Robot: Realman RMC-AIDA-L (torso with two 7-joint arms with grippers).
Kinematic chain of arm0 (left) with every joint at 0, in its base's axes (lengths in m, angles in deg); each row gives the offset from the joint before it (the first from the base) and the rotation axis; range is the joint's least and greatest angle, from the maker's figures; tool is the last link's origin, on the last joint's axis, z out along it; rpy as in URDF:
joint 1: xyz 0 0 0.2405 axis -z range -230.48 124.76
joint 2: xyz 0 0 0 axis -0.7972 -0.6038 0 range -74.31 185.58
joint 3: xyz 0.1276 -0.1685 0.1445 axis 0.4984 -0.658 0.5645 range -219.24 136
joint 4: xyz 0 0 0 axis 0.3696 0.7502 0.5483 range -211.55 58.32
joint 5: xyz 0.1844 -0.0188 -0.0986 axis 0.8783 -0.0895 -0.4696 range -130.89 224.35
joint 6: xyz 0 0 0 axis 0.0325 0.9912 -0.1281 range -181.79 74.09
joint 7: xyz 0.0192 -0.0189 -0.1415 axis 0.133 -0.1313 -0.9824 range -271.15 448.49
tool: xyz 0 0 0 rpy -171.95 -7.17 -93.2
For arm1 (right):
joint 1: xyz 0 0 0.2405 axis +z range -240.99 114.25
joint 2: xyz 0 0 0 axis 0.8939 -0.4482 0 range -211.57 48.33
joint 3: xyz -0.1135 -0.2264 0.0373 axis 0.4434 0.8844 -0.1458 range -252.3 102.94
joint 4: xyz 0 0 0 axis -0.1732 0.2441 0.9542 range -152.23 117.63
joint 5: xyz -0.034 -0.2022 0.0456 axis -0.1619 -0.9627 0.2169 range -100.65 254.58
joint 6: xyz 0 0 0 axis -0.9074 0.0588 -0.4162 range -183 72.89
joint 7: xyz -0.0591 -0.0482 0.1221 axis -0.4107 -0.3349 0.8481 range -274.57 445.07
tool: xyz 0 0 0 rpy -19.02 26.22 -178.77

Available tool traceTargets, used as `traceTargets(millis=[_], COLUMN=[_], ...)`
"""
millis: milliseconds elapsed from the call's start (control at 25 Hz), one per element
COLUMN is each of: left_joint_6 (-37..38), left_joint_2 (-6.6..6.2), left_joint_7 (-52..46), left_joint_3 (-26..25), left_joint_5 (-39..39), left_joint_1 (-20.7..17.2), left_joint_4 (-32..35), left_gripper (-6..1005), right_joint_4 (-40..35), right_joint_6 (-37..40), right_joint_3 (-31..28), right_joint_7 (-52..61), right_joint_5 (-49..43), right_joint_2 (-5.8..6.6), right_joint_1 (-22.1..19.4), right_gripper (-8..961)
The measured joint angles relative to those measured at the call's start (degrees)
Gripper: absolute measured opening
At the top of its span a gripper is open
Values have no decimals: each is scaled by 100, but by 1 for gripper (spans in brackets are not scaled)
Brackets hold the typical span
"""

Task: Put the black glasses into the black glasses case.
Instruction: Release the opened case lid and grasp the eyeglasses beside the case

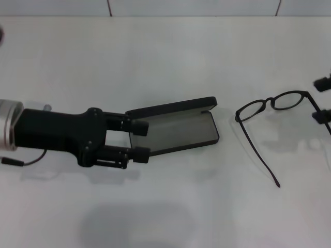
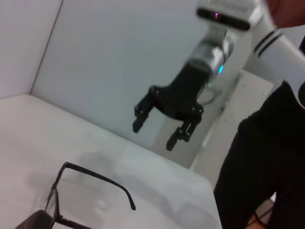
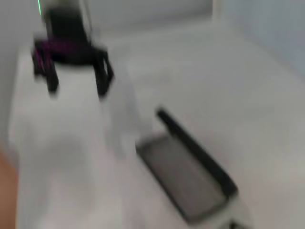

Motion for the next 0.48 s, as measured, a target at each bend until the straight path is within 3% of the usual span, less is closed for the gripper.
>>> traceTargets(millis=[120,280,360,480], left_joint_6=[-17,-20,-27,-48], left_joint_2=[78,120,127,128], left_joint_7=[76,165,246,324], left_joint_3=[-98,-129,-130,-132], left_joint_5=[18,50,59,81], left_joint_1=[-81,-79,-31,17], left_joint_4=[-12,-130,-284,-432], left_gripper=[660,653,649,644], right_joint_4=[-735,-629,-342,216], right_joint_6=[499,588,344,-406], right_joint_3=[570,1193,1483,2047], right_joint_7=[648,808,755,682], right_joint_5=[-1019,-2725,-3316,-3562], right_joint_2=[-49,-400,-562,-625], right_joint_1=[672,1611,1829,1891], right_gripper=[656,644,637,628])
